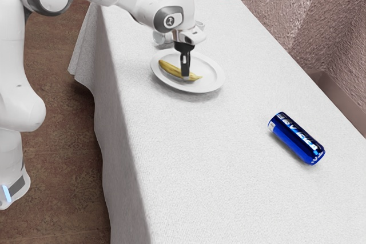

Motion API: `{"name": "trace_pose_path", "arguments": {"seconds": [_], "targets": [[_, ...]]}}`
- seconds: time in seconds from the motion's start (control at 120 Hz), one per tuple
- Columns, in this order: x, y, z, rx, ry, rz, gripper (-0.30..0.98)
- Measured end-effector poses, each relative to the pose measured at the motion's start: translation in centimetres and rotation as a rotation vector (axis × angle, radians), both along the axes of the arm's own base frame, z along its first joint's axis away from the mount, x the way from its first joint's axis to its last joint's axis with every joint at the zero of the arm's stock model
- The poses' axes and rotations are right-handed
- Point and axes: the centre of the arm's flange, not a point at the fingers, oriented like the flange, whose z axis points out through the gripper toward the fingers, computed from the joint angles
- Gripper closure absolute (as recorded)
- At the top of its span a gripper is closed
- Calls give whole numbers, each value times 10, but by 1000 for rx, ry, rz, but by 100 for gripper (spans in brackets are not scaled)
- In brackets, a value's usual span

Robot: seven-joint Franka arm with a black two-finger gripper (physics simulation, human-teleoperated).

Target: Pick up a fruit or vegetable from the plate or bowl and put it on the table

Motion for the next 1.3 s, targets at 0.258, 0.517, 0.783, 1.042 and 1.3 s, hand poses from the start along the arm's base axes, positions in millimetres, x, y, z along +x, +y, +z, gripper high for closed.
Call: {"name": "trace_pose_path", "arguments": {"seconds": [0.258, 0.517, 0.783, 1.042, 1.3], "targets": [[12, -3, 53, 41, -77, 20, 55], [51, -114, 173, 90, -261, -140, 52], [57, -248, 207, 77, -314, -324, 51], [53, -285, 132, 42, -169, -382, 51], [44, -303, 87, 25, -95, -401, 53]]}}
